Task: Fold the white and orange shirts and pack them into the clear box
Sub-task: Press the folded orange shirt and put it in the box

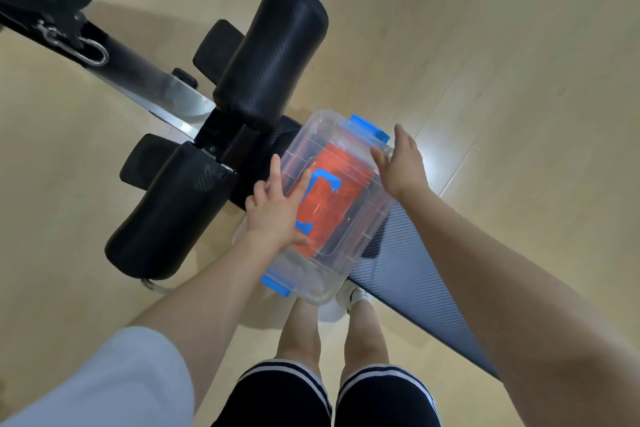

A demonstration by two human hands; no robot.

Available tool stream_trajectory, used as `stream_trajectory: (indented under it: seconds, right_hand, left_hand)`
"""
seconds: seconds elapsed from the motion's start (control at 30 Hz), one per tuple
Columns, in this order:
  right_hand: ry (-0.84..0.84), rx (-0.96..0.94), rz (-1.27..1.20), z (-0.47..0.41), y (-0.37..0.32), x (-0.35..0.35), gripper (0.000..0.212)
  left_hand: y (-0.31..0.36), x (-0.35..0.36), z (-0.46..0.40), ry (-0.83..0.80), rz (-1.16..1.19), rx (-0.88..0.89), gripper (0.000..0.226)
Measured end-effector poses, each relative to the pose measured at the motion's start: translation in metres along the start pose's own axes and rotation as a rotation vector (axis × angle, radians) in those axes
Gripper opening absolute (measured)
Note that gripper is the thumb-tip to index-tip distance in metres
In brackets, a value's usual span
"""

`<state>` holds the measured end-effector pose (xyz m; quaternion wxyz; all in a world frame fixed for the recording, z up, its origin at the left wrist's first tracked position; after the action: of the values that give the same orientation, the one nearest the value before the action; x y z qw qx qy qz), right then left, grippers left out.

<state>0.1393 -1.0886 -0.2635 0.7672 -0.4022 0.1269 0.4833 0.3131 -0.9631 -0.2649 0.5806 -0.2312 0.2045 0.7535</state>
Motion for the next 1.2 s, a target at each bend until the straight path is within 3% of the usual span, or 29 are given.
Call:
stream_trajectory:
  seconds: [0.13, 0.2, 0.37, 0.43, 0.5, 0.6, 0.7, 0.8, 0.87, 1.0, 1.1, 1.2]
  right_hand:
    - [-0.166, 0.053, 0.027, -0.024, -0.005, -0.002, 0.063]
    - [-0.165, 0.008, 0.077, -0.028, -0.004, -0.005, 0.062]
    - [-0.061, -0.113, 0.206, -0.022, -0.008, -0.006, 0.035]
    - [0.008, -0.124, 0.351, -0.016, -0.013, -0.005, 0.031]
    - [0.047, -0.168, 0.461, -0.008, -0.017, -0.002, 0.033]
    - [0.021, -0.289, 0.509, 0.009, -0.020, 0.009, 0.052]
    - [-0.037, -0.346, 0.573, 0.026, -0.016, 0.023, 0.055]
    - [-0.067, -0.328, 0.591, 0.035, -0.010, 0.028, 0.059]
    - [-0.092, -0.314, 0.592, 0.039, -0.007, 0.028, 0.060]
    - [-0.171, -0.278, 0.619, 0.051, -0.004, 0.027, 0.061]
    - [-0.223, -0.283, 0.633, 0.064, -0.003, 0.025, 0.061]
    - [-0.254, -0.318, 0.620, 0.075, -0.006, 0.019, 0.061]
  left_hand:
    - [0.000, 0.001, -0.002, -0.011, 0.009, -0.015, 0.118]
    - [0.001, 0.000, 0.000, -0.013, 0.012, -0.012, 0.118]
    - [0.002, -0.001, 0.005, -0.018, 0.092, 0.013, 0.108]
    - [-0.002, -0.002, 0.013, 0.090, 0.289, 0.067, 0.090]
    - [-0.009, 0.001, 0.026, 0.308, 0.553, 0.046, 0.076]
    - [-0.030, 0.033, 0.044, 0.474, 0.890, -0.290, 0.068]
    - [-0.040, 0.088, 0.056, 0.280, 1.390, -0.668, 0.071]
    - [-0.028, 0.121, 0.063, 0.013, 1.816, -0.650, 0.064]
    - [-0.024, 0.124, 0.065, 0.015, 1.781, -0.602, 0.057]
    - [-0.026, 0.107, 0.072, 0.195, 1.428, -0.730, 0.050]
    - [-0.027, 0.087, 0.074, 0.171, 1.169, -0.719, 0.043]
    - [-0.028, 0.077, 0.072, 0.092, 1.127, -0.722, 0.039]
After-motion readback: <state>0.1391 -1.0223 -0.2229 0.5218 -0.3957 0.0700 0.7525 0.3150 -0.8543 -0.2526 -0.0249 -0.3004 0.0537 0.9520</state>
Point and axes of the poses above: each hand's wrist, its own z-axis away from the middle knuckle, its own x-axis out of the palm, y = z × x, the point moved 4 cm from there along -z, towards the middle knuckle, and after that the axes turned 9 degrees about -y, right-handed, at the moved point
